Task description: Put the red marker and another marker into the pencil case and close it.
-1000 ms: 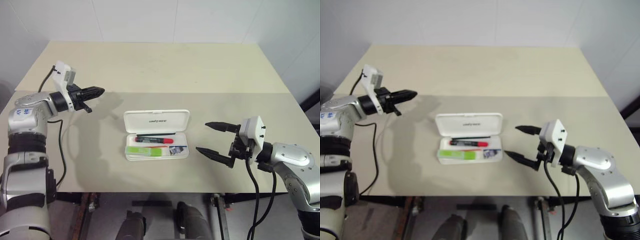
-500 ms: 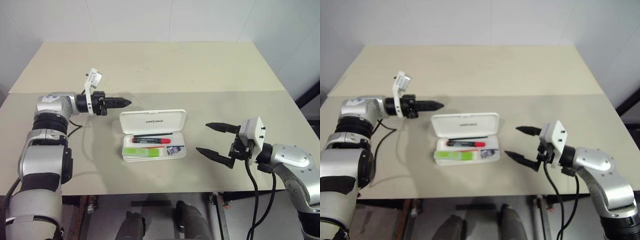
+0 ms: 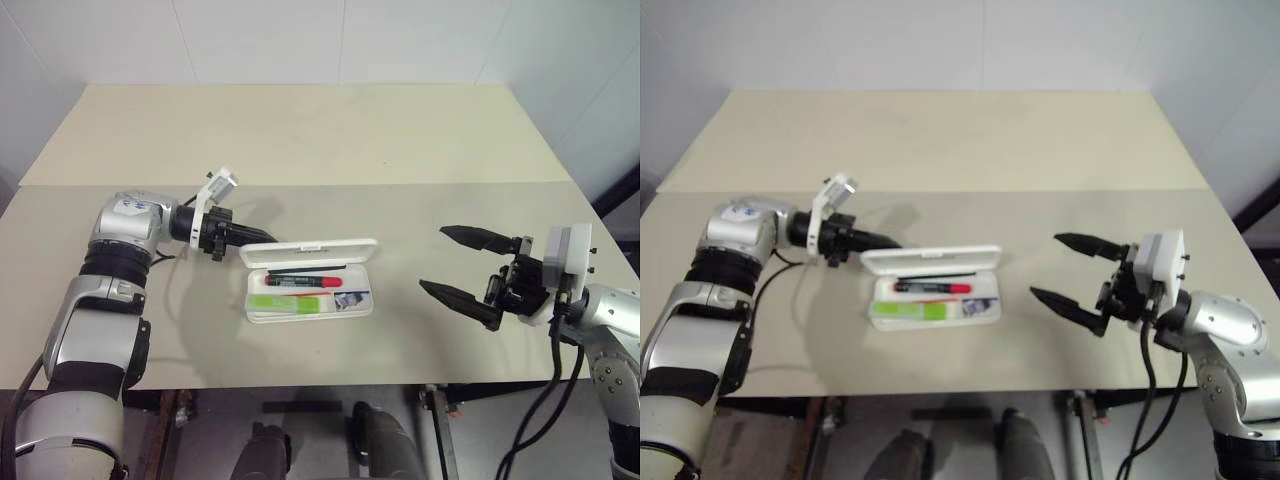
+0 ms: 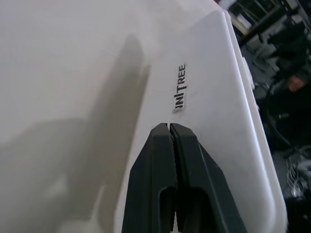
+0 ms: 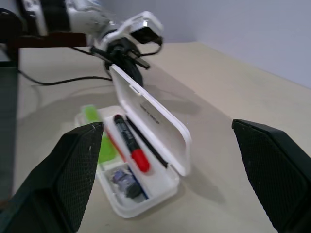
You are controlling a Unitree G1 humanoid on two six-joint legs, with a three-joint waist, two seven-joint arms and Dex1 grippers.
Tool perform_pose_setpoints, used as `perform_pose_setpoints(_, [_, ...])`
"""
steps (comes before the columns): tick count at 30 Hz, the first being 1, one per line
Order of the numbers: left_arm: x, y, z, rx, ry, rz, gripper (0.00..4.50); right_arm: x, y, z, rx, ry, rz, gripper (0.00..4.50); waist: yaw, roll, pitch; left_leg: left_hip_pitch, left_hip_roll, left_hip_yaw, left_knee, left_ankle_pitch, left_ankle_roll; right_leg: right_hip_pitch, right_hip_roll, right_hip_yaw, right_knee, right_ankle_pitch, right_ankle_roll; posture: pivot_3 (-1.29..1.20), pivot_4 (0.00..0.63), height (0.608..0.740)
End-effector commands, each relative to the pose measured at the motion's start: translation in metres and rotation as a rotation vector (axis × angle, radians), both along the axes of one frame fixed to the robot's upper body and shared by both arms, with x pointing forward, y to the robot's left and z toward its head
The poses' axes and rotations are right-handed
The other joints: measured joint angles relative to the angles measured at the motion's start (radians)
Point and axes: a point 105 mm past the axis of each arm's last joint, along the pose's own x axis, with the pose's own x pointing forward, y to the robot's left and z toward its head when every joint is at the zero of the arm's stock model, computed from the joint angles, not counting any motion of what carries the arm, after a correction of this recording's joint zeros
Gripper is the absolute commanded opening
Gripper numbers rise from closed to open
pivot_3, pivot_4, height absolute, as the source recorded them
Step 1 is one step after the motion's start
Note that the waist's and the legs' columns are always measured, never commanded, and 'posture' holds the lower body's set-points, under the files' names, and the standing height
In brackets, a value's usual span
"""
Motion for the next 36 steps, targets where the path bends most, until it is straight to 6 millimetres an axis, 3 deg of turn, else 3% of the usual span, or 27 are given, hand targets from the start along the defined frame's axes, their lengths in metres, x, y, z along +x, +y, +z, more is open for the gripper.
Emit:
perform_pose_setpoints(1, [-0.018, -0.009, 0.010, -0.029, -0.009, -0.138, 0.04, 0.007, -0.018, 0.012, -0.065, -0.079, 0.038, 4.50, -0.001, 0.000, 0.000, 0.001, 0.000, 0.001, 0.000, 0.000, 0.000, 0.000, 0.000, 0.001, 0.000, 0.000, 0.000, 0.00, 0.150, 0.740])
perform_pose_setpoints(10, [-0.040, -0.021, -0.006, 0.025, -0.013, -0.214, 0.04, 0.033, -0.036, 0.019, -0.172, -0.113, 0.156, 4.50, -0.002, 0.000, 0.000, 0.002, 0.001, 0.003, 0.000, 0.001, -0.001, 0.000, 0.001, 0.003, 0.001, 0.000, 0.000, 0.00, 0.150, 0.740])
perform_pose_setpoints(20, [-0.068, -0.030, -0.026, 0.061, 0.029, -0.273, 0.04, 0.027, -0.033, 0.007, -0.221, -0.077, 0.237, 4.50, 0.001, 0.000, 0.000, 0.001, 0.000, 0.003, 0.000, 0.002, -0.003, -0.001, 0.000, 0.003, 0.001, 0.000, 0.000, 0.00, 0.150, 0.740])
perform_pose_setpoints(36, [-0.043, -0.022, -0.047, 0.150, 0.085, -0.120, 0.04, 0.025, -0.028, 0.006, -0.200, -0.078, 0.192, 4.50, 0.000, 0.000, 0.000, 0.003, 0.000, 0.003, 0.001, 0.002, -0.003, -0.001, 0.000, 0.004, 0.004, 0.000, 0.000, 0.00, 0.150, 0.740])
